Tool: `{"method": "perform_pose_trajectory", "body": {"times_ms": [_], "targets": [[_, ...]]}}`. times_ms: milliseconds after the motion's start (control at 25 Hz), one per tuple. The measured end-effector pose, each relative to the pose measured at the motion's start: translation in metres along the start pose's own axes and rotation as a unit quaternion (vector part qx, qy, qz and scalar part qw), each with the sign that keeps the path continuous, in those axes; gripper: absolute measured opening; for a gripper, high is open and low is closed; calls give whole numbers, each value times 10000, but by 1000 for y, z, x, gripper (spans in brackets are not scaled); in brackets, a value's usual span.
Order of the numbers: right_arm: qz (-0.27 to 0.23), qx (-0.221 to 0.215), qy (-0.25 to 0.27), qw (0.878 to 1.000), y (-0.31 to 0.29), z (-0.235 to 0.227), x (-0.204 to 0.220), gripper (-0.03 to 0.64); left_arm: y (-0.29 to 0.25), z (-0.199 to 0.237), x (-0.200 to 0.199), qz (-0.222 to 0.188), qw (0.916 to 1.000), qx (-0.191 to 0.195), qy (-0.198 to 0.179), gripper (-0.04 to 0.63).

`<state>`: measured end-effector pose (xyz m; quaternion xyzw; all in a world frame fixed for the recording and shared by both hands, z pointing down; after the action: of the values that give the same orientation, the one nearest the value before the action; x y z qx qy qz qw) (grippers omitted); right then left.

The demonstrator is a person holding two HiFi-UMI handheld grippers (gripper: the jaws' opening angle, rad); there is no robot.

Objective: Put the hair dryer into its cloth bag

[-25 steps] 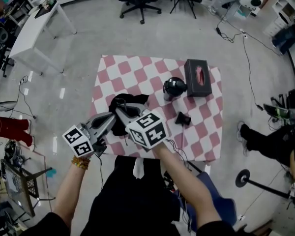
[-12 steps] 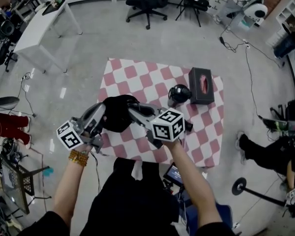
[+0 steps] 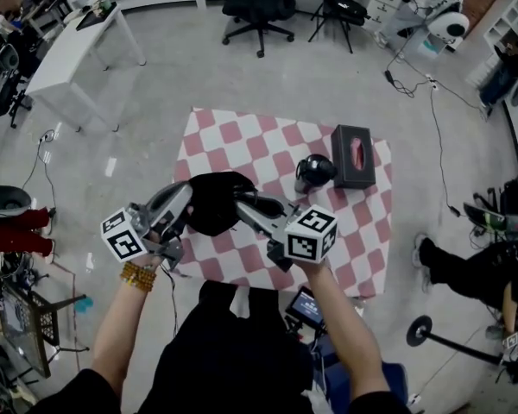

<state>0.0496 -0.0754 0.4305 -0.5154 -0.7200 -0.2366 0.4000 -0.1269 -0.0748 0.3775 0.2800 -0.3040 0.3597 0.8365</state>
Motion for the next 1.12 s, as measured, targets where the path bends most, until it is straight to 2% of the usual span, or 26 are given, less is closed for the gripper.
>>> {"method": "perform_pose_trajectory", "body": {"times_ms": [40,80,160,200,240,280,360,400,440,520,640,800,840,880,920,960,1040,1080,1120], "targets": [[155,100,41,9998,-9,7,-8,72,-5,-5,2,149,9998,104,-77,17],[453,134,305,9984,-19,19,-15,66,-9,-8,3,259,9995,160,-130,17],[1247,168,1260,9840,-40,49,-18,62,-16,-13,4,450,9985,192,-228,17],[1528,310,1590,9749,-47,57,-17,57,-19,-15,5,600,9974,209,-351,17],[1626,558,1652,9712,-52,55,-15,55,-21,-17,6,737,9959,229,-476,17],[1545,871,1439,9736,-52,44,-15,55,-21,-19,6,786,9952,253,-521,17],[1138,1478,630,9804,-40,11,-19,42,-20,-20,1,667,9963,346,-419,17],[995,1648,416,9804,-34,-1,-22,38,-20,-22,-2,611,9965,397,-408,17],[946,1676,454,9803,-30,-6,-25,38,-20,-23,-7,551,9967,430,-412,17],[924,1383,764,9831,-26,-4,-32,40,-18,-22,-22,259,9984,418,-272,17],[710,694,672,9928,-19,3,-38,40,-15,-12,-44,-163,9995,242,-95,17],[562,56,400,9976,-5,11,-32,86,-16,-8,-44,-206,9997,89,-9,17],[576,-107,368,9976,-1,14,-28,109,-15,-8,-42,-235,9997,54,30,17],[616,-245,355,9972,4,15,-25,177,-14,-8,-41,-271,9996,13,76,17],[639,-306,385,9967,10,13,-23,215,-13,-7,-40,-303,9995,-27,123,17],[575,-252,500,9968,19,10,-25,227,-11,-6,-39,-326,9993,-58,167,17],[170,121,1172,9929,38,5,-39,226,-7,-5,-36,-321,9992,-82,214,17],[15,305,1785,9835,45,10,-46,224,-6,-5,-34,-286,9994,-78,204,17],[42,416,2496,9675,47,20,-49,209,-6,-5,-32,-238,9995,-69,174,17]]}}
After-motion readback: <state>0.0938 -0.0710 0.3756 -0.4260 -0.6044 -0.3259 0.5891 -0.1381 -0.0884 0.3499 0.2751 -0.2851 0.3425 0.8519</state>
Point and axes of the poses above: the fingertips, and each gripper's own axes: y backward along the fingers, z to its left, x out of its underside, the point moved 5 cm from there along y, backward along the fingers, and after that the axes turned 2 degrees about -z, right-handed, at the moved point
